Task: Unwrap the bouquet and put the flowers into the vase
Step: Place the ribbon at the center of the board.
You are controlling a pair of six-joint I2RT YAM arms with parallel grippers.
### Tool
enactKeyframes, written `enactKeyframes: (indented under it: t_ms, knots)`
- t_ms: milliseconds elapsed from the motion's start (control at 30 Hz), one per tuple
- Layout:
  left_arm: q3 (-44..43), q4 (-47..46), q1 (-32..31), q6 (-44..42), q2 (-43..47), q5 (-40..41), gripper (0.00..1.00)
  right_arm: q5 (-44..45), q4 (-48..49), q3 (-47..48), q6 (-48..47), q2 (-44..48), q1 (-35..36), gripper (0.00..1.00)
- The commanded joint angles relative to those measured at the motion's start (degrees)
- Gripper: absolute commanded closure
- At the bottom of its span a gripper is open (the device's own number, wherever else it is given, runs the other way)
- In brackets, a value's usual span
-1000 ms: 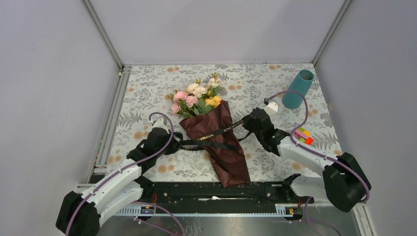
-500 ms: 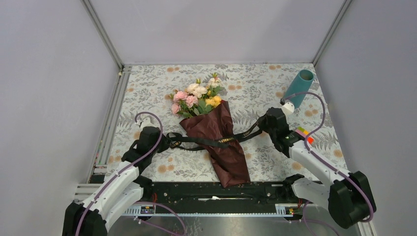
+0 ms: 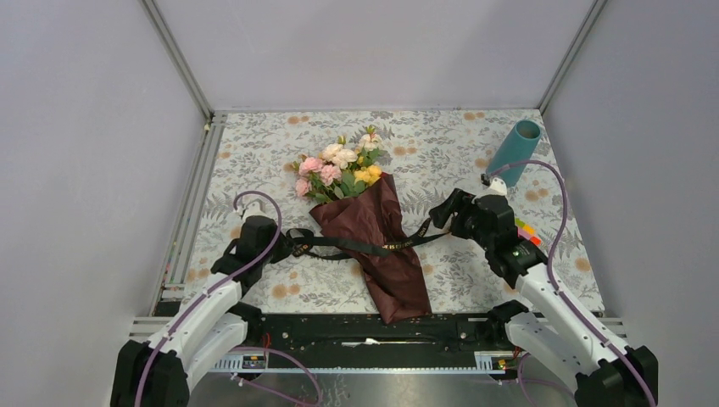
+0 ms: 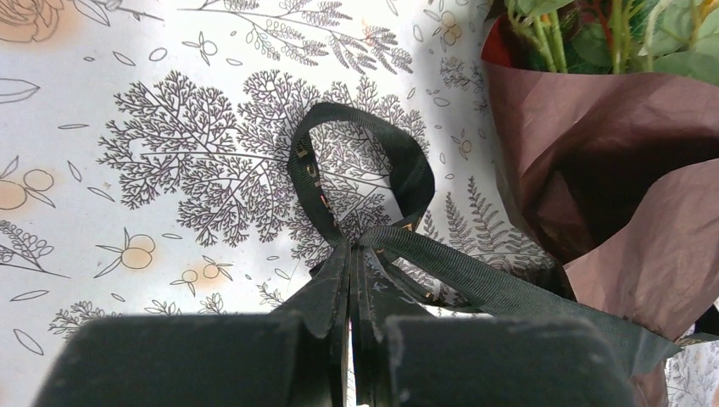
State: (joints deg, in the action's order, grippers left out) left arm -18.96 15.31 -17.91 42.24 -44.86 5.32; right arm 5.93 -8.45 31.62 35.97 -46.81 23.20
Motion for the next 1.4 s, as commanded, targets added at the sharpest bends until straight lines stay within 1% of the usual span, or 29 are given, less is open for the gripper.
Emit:
enactKeyframes:
  t_ms: [0, 33, 167, 233, 267, 333, 400, 567, 700, 767, 867, 900, 1000, 1033, 1100, 1167, 1200, 1233, 1333, 1367]
  knots:
    - [-1.6, -4.0, 0.6, -1.0, -2.5, -2.8, 1.00, -16.3, 4.2, 0.4, -0.9, -1.2, 2.1, 0.21]
    - [-1.5, -4.4, 0.6, -0.7, -2.7, -3.0, 1.00, -16.6, 5.2, 0.7, -0.9, -2.4, 4.3, 0.21]
    - [-0.9, -5.2, 0.9, 0.2, -3.1, -3.0, 1.00, -11.2, 6.9, 4.4, -2.2, -10.2, 14.7, 0.21]
    - [-0.8, -5.6, 1.3, 0.5, -3.6, -2.7, 1.00, -9.8, 7.8, 5.8, -2.1, -14.3, 17.5, 0.21]
    - [-0.9, -5.6, 1.6, 0.5, -4.0, -2.6, 1.00, -9.5, 10.1, 6.2, -2.1, -16.0, 18.1, 0.21]
    - [-1.4, -5.9, 2.4, 0.7, -5.3, -2.3, 1.00, -9.0, 11.7, 6.9, -2.4, -18.8, 18.6, 0.20]
    - [-1.9, -6.9, 3.5, 1.0, -7.1, -2.8, 1.00, -8.5, 10.9, 8.3, -4.2, -21.1, 18.6, 0.20]
    - [-3.8, -8.5, 7.5, 0.7, -11.2, -4.7, 1.00, -6.8, 3.4, 10.9, -10.8, -23.8, 18.5, 0.17]
    - [-4.3, -8.7, 13.3, -0.3, -13.0, -5.1, 1.00, -6.2, 0.4, 10.1, -13.3, -23.5, 18.5, 0.15]
    - [-4.0, -9.7, 16.8, -0.1, -13.7, -6.8, 1.00, -6.2, -0.3, 9.4, -13.8, -22.8, 18.5, 0.15]
    - [-5.1, -11.1, 21.9, 0.2, -15.2, -8.9, 1.00, -8.5, -0.5, 8.7, -14.2, -22.7, 18.5, 0.14]
    - [-5.7, -10.7, 22.4, 0.2, -15.9, -9.3, 1.00, -9.5, -0.6, 8.8, -14.2, -22.8, 18.5, 0.14]
    - [-7.6, -10.8, 22.6, 0.7, -17.1, -10.2, 0.87, -11.5, -1.8, 10.0, -15.0, -23.2, 18.5, 0.15]
    - [-7.7, -11.1, 22.6, 1.1, -17.0, -10.7, 0.80, -11.4, -2.9, 10.7, -15.5, -23.1, 18.5, 0.15]
    - [-7.6, -11.2, 22.6, 1.6, -16.3, -12.1, 0.62, -9.0, -5.8, 11.9, -16.0, -21.6, 18.5, 0.16]
    - [-8.0, -9.8, 22.6, 1.7, -14.5, -13.0, 0.38, -6.4, -7.3, 12.2, -15.9, -18.5, 18.5, 0.15]
    - [-8.8, -8.3, 22.6, 1.6, -13.3, -13.1, 0.30, -6.3, -7.7, 12.0, -16.1, -16.7, 18.5, 0.14]
    - [-9.7, -6.5, 22.6, 1.3, -12.1, -13.2, 0.25, -5.2, -8.4, 12.1, -16.3, -15.3, 18.5, 0.13]
    - [-13.5, 0.2, 22.5, -0.5, -6.7, -12.5, 0.14, -4.6, -11.6, 13.8, -16.7, -13.5, 18.5, 0.12]
    - [-14.6, 2.2, 22.5, -1.3, -4.7, -12.0, 0.08, -4.3, -12.7, 14.5, -16.6, -13.6, 18.5, 0.12]
